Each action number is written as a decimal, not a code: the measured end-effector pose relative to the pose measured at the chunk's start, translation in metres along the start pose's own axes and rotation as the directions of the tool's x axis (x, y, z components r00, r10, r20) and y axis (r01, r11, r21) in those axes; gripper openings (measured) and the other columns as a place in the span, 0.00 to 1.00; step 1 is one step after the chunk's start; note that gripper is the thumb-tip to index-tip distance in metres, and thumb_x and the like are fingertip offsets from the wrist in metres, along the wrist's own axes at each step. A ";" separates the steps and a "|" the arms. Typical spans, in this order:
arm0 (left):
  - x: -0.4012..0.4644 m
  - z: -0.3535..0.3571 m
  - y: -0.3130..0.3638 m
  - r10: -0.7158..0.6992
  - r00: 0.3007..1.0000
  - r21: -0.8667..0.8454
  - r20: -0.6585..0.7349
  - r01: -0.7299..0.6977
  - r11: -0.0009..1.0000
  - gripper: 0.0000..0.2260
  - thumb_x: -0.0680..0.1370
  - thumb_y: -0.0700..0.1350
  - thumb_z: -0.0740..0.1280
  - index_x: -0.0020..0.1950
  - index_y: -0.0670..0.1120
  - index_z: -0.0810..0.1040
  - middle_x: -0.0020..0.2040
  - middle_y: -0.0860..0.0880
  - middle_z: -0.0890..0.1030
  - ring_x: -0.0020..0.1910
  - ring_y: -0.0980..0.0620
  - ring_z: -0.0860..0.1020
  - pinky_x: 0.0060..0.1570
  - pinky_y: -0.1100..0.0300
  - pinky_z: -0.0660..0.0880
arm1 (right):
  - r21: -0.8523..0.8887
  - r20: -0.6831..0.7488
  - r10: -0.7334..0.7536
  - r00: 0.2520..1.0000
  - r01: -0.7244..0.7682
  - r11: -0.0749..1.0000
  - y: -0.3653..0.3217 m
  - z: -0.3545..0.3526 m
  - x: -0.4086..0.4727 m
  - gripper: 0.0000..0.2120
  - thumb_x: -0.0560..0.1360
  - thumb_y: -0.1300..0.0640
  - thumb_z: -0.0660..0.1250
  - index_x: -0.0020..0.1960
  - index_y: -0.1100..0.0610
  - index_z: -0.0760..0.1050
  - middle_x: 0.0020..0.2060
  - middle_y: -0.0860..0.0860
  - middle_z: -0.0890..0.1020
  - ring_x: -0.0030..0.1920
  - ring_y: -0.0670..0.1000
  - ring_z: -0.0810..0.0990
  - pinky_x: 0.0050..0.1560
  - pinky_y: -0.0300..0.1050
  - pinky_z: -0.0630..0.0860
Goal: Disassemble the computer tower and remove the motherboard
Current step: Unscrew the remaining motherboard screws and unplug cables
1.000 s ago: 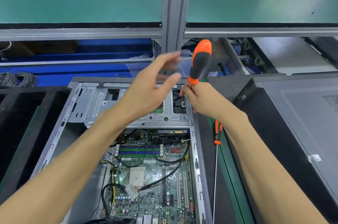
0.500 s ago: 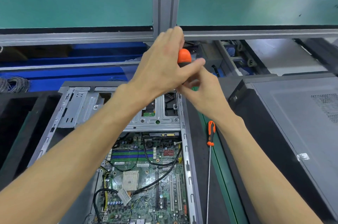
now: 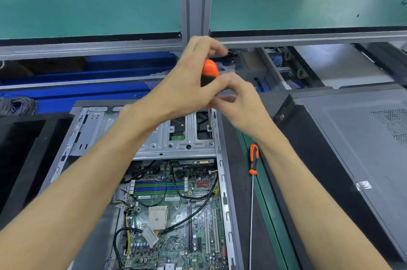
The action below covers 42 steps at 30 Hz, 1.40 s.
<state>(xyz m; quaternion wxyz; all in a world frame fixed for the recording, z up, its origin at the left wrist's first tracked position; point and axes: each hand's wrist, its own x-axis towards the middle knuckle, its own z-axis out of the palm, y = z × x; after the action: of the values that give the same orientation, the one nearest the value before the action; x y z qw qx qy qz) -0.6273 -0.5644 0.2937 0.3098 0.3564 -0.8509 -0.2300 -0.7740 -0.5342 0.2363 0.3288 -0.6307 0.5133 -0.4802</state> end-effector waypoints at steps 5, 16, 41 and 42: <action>-0.007 -0.011 -0.004 0.097 0.995 -0.034 0.022 -0.096 0.995 0.15 0.77 0.47 0.69 0.63 0.50 0.78 0.55 0.55 0.79 0.55 0.58 0.77 0.57 0.56 0.76 | 0.127 0.052 0.043 0.998 -0.049 0.991 -0.004 -0.008 0.001 0.19 0.73 0.61 0.66 0.63 0.59 0.69 0.43 0.48 0.85 0.44 0.50 0.84 0.48 0.43 0.80; -0.012 -0.013 0.001 0.068 0.997 -0.241 0.044 -0.056 0.969 0.20 0.80 0.34 0.61 0.71 0.45 0.73 0.65 0.49 0.77 0.65 0.57 0.74 0.68 0.56 0.70 | 0.079 0.073 0.015 0.997 -0.021 0.997 -0.005 -0.011 0.005 0.19 0.70 0.54 0.67 0.60 0.51 0.73 0.49 0.48 0.85 0.51 0.52 0.85 0.56 0.51 0.82; -0.003 -0.009 -0.001 0.070 0.990 0.220 -0.121 -0.042 0.975 0.14 0.73 0.55 0.72 0.52 0.50 0.76 0.44 0.55 0.72 0.42 0.57 0.71 0.45 0.54 0.74 | 0.045 0.063 0.096 0.993 -0.099 0.994 -0.005 0.006 0.006 0.23 0.71 0.57 0.72 0.62 0.58 0.67 0.51 0.55 0.79 0.51 0.55 0.82 0.54 0.57 0.81; -0.002 -0.008 -0.003 0.017 0.982 0.296 -0.188 0.040 0.954 0.17 0.72 0.59 0.72 0.49 0.49 0.73 0.43 0.54 0.72 0.42 0.54 0.70 0.43 0.54 0.72 | 0.045 0.054 0.096 0.994 -0.099 0.994 -0.004 0.008 0.004 0.20 0.71 0.57 0.73 0.57 0.59 0.68 0.49 0.58 0.80 0.51 0.60 0.82 0.54 0.61 0.80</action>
<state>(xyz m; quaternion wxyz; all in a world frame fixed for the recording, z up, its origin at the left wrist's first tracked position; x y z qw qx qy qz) -0.6192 -0.5657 0.2970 0.3301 0.4244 -0.8406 -0.0658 -0.7652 -0.5376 0.2389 0.3796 -0.6092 0.5234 -0.4591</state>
